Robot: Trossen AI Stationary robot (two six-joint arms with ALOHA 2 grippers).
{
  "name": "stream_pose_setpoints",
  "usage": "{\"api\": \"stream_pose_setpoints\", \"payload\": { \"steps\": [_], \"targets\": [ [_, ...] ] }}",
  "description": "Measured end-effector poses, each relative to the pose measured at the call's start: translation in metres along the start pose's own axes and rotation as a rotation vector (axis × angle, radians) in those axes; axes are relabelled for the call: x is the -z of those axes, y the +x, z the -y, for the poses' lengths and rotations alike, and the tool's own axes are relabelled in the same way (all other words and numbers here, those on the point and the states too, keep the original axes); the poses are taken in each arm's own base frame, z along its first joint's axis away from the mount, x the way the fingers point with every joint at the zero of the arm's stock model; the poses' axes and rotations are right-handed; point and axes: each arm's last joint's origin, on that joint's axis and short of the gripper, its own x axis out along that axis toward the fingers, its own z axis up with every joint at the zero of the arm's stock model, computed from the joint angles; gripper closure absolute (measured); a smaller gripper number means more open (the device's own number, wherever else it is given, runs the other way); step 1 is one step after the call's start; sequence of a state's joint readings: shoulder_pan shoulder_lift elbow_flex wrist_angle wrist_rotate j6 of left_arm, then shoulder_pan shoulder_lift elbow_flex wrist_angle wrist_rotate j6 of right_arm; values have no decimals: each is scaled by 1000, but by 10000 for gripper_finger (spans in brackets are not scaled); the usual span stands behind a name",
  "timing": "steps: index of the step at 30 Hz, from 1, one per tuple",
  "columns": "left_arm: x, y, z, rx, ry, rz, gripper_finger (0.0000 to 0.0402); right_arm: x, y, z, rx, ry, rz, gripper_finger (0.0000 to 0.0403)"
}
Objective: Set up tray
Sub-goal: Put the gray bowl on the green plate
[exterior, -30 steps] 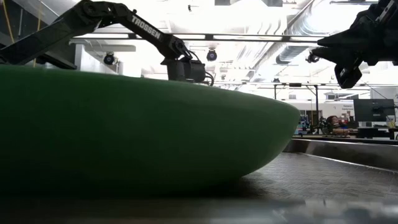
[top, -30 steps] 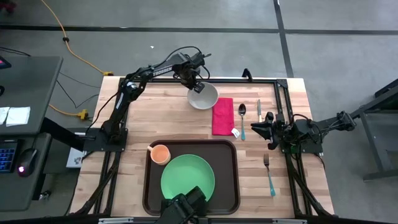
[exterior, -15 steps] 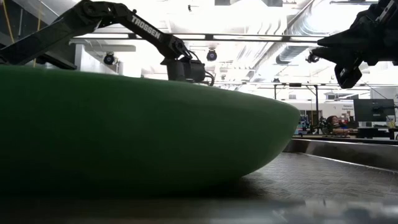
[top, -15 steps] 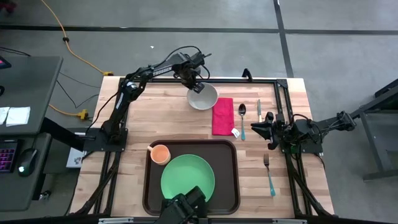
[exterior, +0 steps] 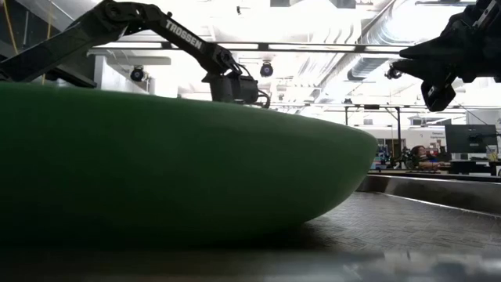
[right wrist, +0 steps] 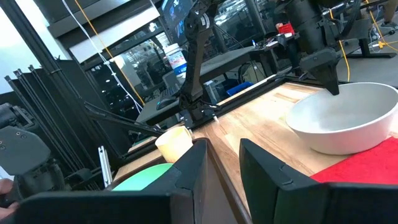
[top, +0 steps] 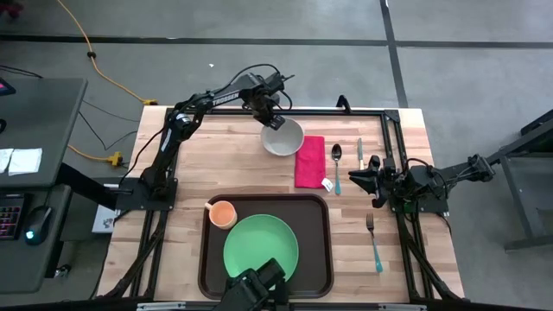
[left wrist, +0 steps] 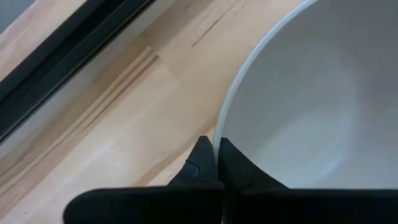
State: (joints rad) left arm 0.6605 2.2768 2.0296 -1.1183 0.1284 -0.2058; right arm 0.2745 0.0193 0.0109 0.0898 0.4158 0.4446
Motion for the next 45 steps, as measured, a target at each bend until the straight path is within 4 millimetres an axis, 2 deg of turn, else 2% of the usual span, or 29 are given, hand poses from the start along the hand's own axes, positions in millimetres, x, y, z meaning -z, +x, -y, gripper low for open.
{"api": "stream_pose_setpoints", "payload": {
  "steps": [7,15,27,33,45],
  "targets": [
    [1,-4,1,17,14,-18,388,0,0,0,0,0,0,329],
    [-8,-38,3,2,46,34,388,0,0,0,0,0,0,329],
    [-6,-81,9,5,73,36,388,0,0,0,0,0,-1,329],
    [0,-86,11,52,75,-8,388,0,0,0,0,0,-1,329],
    [7,-86,32,89,119,-30,388,1,0,0,2,-4,-9,329]
  ]
}}
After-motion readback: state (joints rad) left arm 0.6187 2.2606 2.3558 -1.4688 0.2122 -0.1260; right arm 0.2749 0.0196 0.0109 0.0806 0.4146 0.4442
